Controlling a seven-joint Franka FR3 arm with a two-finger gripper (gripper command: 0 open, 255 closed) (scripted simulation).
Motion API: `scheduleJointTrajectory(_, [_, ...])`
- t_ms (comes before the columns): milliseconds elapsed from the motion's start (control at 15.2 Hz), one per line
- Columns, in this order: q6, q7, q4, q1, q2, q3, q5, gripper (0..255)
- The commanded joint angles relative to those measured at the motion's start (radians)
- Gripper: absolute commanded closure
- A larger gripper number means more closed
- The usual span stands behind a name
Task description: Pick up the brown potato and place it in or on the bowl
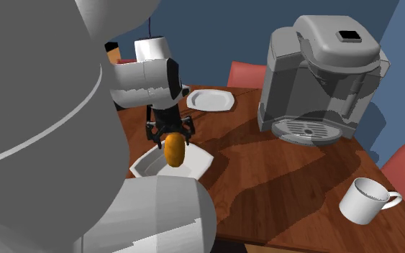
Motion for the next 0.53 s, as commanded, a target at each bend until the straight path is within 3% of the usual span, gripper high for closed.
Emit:
scheduleJointTrajectory(0, [-0.044,-0.004,0.009,0.002,-0.036,0.002,0.004,0])
scheduleJointTrajectory(198, [-0.164,-0.008,0.037,0.009,-0.126,0.013,0.015,0])
scheduleJointTrajectory(462, [-0.164,-0.008,0.037,0.009,-0.126,0.013,0.015,0])
